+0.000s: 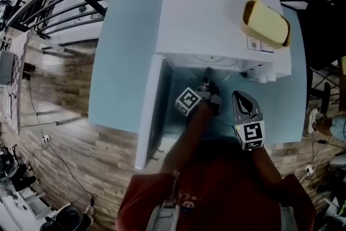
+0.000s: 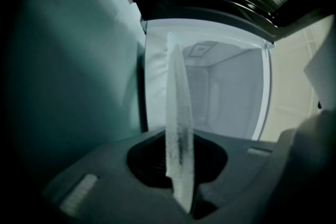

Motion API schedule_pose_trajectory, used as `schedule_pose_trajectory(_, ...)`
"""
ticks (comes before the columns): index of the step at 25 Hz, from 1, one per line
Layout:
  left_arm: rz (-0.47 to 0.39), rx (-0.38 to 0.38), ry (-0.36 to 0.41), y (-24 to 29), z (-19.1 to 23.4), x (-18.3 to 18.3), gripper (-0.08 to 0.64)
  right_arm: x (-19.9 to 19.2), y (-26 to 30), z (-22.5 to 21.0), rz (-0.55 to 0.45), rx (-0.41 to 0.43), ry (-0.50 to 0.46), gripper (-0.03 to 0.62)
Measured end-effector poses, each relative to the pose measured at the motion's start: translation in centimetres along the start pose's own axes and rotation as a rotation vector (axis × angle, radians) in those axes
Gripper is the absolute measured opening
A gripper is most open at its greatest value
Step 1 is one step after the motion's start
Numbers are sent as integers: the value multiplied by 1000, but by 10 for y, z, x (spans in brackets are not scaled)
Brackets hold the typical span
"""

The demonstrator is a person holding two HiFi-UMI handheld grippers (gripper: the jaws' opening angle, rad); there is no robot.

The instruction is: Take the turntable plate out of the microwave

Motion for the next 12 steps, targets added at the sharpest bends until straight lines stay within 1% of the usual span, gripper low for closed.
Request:
schedule_pose_trajectory(2,0,9,-8,-3,0,-3,23,0,-2,-2,-9,2,-2,0)
schedule_pose_trajectory(6,7,3,10,-14,1,-10,21,-2,-9,-5,-16,1,-1,0)
schedule_pose_trajectory(9,-3,-28,-12,-26,-2,-15,21,-1,-15,-5,-30,18,-13,0)
schedule_pose_trajectory(12,-15,-33,-33,-37,0,-21,21,-4,-23,-10,-37,22,-23,0)
Point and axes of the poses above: the fingertips, and each gripper's own axes: y forward along the fingers, z to its left, x out of its top, the point moved 3 cm from there along -y, backward along the fingers, and after that the axes turned 11 degrees about -y, right-handed, at the moved point
